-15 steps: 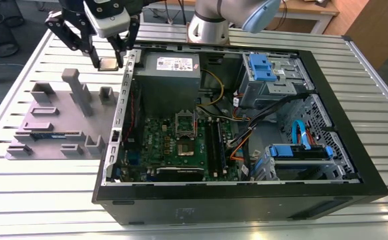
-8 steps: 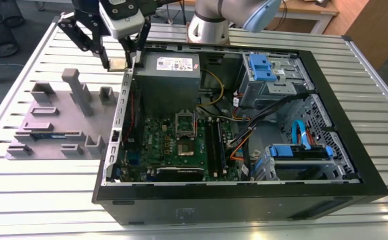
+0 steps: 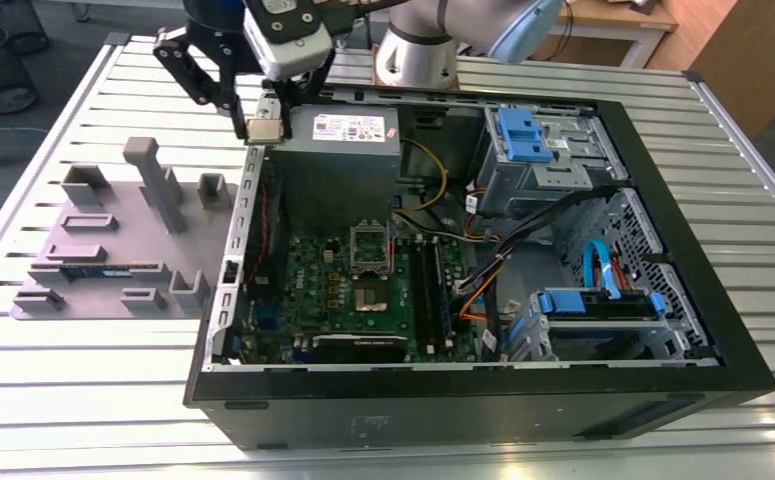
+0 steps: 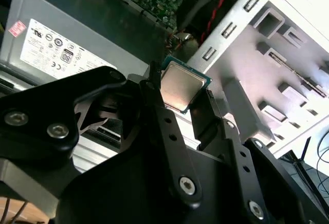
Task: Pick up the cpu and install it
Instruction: 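Pick up the cpu and move it towards the insertion slot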
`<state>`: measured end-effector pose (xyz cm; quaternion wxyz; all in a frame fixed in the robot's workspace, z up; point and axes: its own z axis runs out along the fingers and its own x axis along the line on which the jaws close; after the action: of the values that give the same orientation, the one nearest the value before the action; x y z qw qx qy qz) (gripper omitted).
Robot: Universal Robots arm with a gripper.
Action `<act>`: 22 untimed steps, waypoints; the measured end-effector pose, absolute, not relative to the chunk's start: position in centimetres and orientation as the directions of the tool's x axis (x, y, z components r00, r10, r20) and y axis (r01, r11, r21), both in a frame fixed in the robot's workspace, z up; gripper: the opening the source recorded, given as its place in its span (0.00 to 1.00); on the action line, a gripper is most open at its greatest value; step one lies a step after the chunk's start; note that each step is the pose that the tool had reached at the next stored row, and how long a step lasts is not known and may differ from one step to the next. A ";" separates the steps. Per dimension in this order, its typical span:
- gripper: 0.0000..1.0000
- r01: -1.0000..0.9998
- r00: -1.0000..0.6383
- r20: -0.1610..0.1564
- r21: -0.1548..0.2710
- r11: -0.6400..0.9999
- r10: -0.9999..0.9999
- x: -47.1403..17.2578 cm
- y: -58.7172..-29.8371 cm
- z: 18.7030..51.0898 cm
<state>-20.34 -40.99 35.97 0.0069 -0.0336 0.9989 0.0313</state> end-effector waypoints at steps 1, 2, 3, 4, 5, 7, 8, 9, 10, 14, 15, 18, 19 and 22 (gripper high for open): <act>0.47 -0.067 -0.998 -0.016 0.062 0.996 -0.067 -20.0 -41.0 36.0; 0.47 -0.067 -0.998 -0.016 0.062 0.996 -0.067 -19.6 -41.0 36.0; 0.47 -0.067 -0.998 -0.016 0.062 0.996 -0.067 -19.3 -41.0 35.9; 0.47 -0.067 -0.998 -0.016 0.062 0.996 -0.067 -18.9 -41.0 35.9; 0.47 -0.067 -0.998 -0.016 0.062 0.996 -0.067 -18.6 -41.0 35.9; 0.47 -0.067 -0.998 -0.016 0.062 0.996 -0.067 -17.9 -41.0 35.9; 0.47 -0.067 -0.998 -0.016 0.062 0.996 -0.067 -17.6 -41.0 35.9; 0.47 -0.067 -0.998 -0.016 0.062 0.996 -0.067 -17.3 -41.0 35.9; 0.47 -0.067 -0.998 -0.016 0.062 0.996 -0.067 -17.0 -41.0 35.9; 0.47 -0.067 -0.998 -0.016 0.062 0.996 -0.067 -15.8 -41.0 35.8; 0.47 -0.067 -0.998 -0.016 0.062 0.996 -0.067 -15.5 -41.0 35.8; 0.47 -0.067 -0.998 -0.016 0.062 0.996 -0.067 -14.5 -41.0 35.8; 0.47 -0.067 -0.998 -0.016 0.062 0.996 -0.067 -14.2 -41.0 35.8; 0.47 -0.067 -0.998 -0.016 0.062 0.996 -0.067 -13.3 -41.0 35.7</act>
<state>-13.25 -40.99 35.71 0.0069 -0.0335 0.9989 0.0313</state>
